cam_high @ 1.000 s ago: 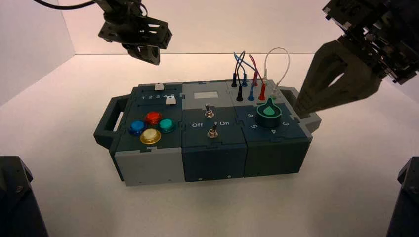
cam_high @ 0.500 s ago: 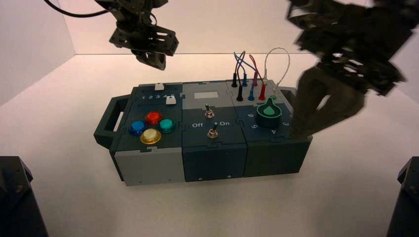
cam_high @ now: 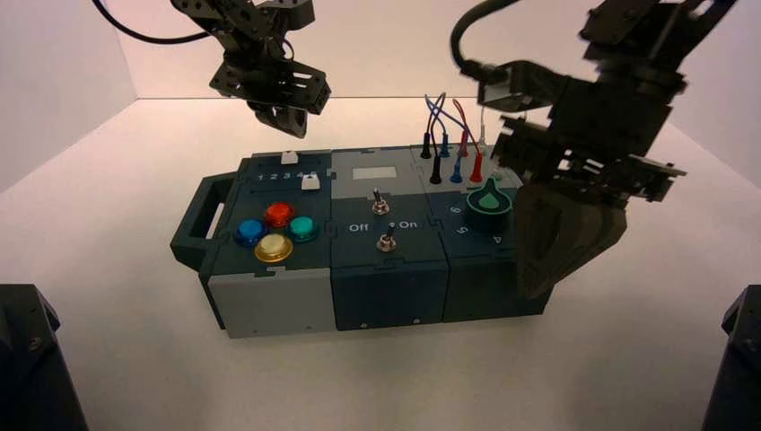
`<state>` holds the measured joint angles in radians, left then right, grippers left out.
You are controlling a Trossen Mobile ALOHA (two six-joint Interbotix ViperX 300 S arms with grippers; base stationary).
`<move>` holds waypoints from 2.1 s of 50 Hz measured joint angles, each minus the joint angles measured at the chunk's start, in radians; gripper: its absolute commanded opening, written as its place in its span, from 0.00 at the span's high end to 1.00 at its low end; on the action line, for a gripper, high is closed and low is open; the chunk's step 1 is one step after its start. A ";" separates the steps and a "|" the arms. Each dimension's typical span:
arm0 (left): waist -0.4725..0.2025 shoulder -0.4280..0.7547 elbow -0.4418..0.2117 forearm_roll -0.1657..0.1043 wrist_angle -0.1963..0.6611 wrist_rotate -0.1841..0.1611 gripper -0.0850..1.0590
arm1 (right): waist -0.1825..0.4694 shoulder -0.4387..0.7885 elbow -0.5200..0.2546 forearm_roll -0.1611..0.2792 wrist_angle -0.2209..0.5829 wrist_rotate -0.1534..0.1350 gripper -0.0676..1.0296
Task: Rotate the box counterclockwise.
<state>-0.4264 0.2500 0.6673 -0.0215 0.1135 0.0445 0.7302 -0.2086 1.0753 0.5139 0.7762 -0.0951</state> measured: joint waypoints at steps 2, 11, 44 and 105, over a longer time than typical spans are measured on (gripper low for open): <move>-0.002 0.002 0.000 0.000 0.000 0.000 0.95 | 0.000 0.014 -0.009 -0.011 -0.003 0.000 0.96; -0.002 0.002 0.000 0.002 0.017 0.008 0.95 | 0.002 0.074 -0.052 -0.044 -0.011 0.002 0.96; -0.015 0.035 -0.003 0.002 0.087 0.018 0.95 | -0.014 0.176 -0.101 -0.152 -0.049 0.041 0.96; -0.032 0.028 -0.061 0.011 0.299 0.091 0.95 | -0.225 0.390 -0.356 -0.324 -0.064 0.038 0.96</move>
<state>-0.4587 0.2777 0.6059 -0.0107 0.4126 0.1350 0.5047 0.1810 0.7194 0.1902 0.7118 -0.0568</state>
